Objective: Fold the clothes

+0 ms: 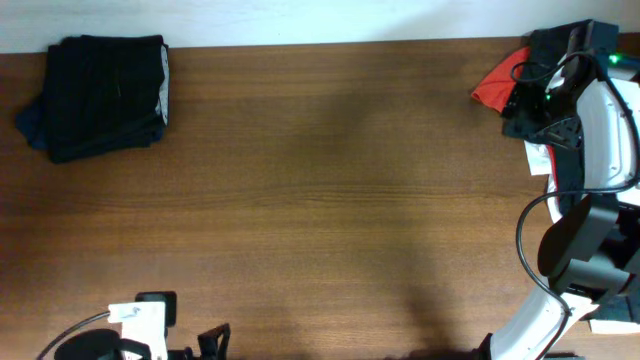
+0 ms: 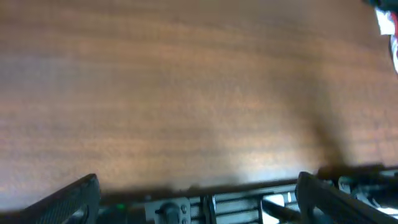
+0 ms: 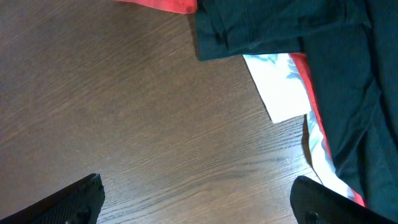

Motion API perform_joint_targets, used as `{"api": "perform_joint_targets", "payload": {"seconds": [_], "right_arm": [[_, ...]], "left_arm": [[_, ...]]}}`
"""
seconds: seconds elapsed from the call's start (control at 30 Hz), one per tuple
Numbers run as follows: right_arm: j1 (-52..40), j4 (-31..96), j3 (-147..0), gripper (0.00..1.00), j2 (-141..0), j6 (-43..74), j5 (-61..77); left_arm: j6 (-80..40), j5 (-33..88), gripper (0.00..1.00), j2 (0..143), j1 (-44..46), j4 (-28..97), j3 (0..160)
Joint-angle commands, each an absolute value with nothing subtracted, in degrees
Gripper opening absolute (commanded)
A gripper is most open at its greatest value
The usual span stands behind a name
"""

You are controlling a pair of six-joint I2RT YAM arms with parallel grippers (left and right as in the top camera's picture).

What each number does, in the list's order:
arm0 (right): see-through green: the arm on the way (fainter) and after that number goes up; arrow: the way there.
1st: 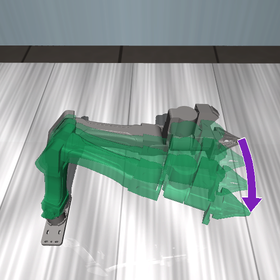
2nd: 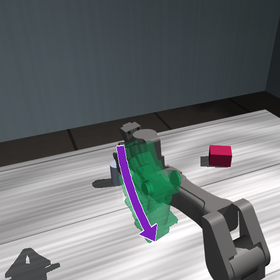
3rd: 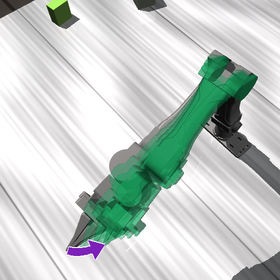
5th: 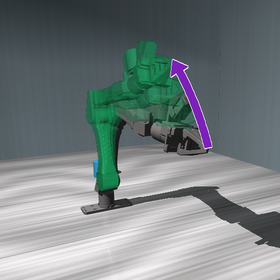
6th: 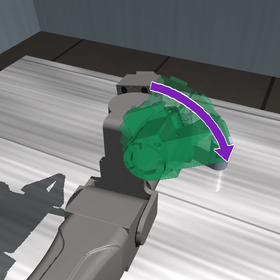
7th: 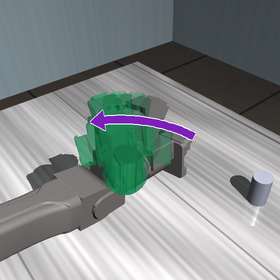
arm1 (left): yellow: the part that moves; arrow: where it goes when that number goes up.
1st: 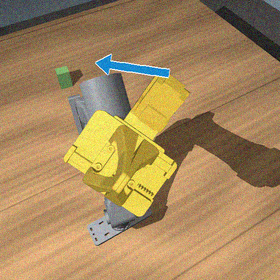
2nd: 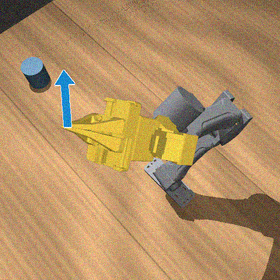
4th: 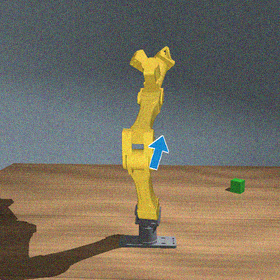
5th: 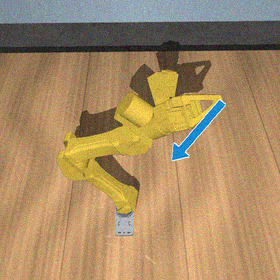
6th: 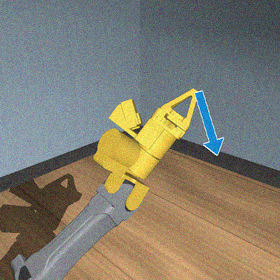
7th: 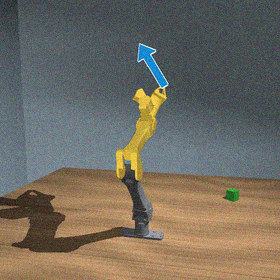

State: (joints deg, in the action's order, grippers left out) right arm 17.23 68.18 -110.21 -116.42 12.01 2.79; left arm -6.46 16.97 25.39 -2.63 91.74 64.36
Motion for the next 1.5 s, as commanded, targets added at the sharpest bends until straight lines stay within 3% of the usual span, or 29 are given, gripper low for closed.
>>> {"api": "perform_joint_targets", "payload": {"seconds": [0.0,0.07,0.3,0.43,0.57,0.87,1.37,1.47], "right_arm": [[17.3,68.2,-110.8,0.99,-115.9,12.1,2.3],[17.3,68.2,-110.8,0.99,-115.9,12.0,2.3],[17.3,68.2,-110.8,0.98,-115.9,12.0,2.3],[17.3,68.2,-110.8,0.99,-115.9,12.0,2.3],[17.3,68.2,-110.8,0.99,-115.9,12.0,2.3],[17.3,68.2,-110.8,0.99,-115.9,12.0,2.3],[17.3,68.2,-110.8,0.99,-115.7,12.0,2.3],[16.7,68.2,-110.8,0.99,-108.8,12.0,2.3]], "left_arm": [[5.8,20.8,0.99,24.8,-2.7,80.9,62.6],[15.2,22.3,0.99,22.3,-2.7,71.9,56.9],[15.1,21.2,0.99,4.8,-3.2,24.3,20.2],[14.8,21.2,0.99,0.9,-4.8,12.2,10.0],[7.3,17.8,0.99,0.8,-4.8,-0.6,1.6],[3.3,3.4,0.99,0.3,-4.8,4.0,0.5],[3.2,3.0,0.99,0.3,-4.8,4.4,0.5],[3.2,3.0,0.99,0.3,-4.8,4.4,0.5]]}}
